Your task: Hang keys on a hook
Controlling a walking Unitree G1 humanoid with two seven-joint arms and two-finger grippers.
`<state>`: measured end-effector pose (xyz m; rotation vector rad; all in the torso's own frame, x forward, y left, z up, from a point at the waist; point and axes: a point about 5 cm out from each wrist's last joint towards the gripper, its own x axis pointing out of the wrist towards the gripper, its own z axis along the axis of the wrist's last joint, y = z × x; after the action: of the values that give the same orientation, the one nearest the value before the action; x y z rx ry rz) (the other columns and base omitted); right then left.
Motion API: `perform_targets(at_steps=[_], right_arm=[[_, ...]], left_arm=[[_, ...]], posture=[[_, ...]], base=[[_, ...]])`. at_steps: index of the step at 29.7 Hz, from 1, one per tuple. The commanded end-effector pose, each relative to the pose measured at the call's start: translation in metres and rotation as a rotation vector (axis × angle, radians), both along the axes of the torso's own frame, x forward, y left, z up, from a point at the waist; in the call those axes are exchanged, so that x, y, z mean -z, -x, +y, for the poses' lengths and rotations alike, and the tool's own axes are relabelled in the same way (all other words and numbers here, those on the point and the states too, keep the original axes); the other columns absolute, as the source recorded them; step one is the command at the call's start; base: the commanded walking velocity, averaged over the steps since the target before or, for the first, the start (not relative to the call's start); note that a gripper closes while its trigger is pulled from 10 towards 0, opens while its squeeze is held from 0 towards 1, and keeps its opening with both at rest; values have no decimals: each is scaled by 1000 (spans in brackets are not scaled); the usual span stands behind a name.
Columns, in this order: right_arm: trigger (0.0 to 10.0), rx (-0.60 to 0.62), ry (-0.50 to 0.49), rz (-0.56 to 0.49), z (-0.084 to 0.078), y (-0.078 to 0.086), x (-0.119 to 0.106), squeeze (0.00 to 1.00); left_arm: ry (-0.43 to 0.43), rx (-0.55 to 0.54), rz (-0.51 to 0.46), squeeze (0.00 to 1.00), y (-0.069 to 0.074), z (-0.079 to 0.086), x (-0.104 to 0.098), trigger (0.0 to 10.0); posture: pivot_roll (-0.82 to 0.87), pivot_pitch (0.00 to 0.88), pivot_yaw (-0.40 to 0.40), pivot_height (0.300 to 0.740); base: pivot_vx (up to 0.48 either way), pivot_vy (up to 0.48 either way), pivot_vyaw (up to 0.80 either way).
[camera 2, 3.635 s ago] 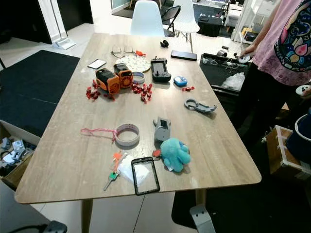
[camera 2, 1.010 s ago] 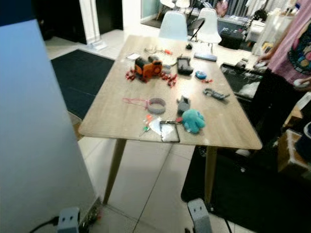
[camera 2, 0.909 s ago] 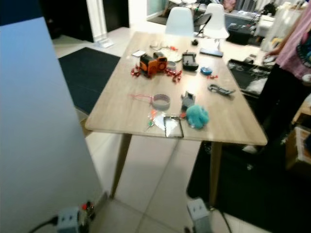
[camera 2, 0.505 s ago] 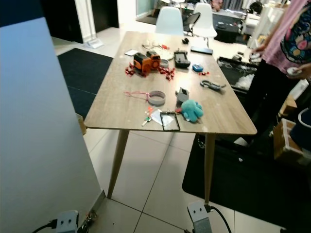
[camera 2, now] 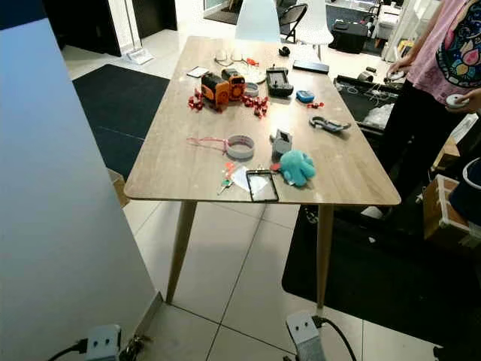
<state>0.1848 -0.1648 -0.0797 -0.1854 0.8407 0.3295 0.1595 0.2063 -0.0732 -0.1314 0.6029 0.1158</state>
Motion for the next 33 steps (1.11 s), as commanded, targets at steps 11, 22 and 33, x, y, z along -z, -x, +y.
perform_targets(at_steps=[11, 22, 33], right_arm=[[10000, -50, 7, 12, 4, 5, 2, 0], [10000, -57, 16, 7, 3, 2, 1, 0], [10000, -46, 16, -3, 6, -1, 0, 0]], left_arm=[[-6, -18, 23, 0, 9, 0, 4, 10000], [-46, -61, 34, 0, 8, 3, 4, 10000], [-79, -31, 42, 0, 2, 4, 2, 10000]], posture=[[89, 66, -70, 740], [88, 52, -69, 740], [88, 42, -57, 740]], base=[[0, 0, 800], [0, 0, 800], [0, 0, 800]])
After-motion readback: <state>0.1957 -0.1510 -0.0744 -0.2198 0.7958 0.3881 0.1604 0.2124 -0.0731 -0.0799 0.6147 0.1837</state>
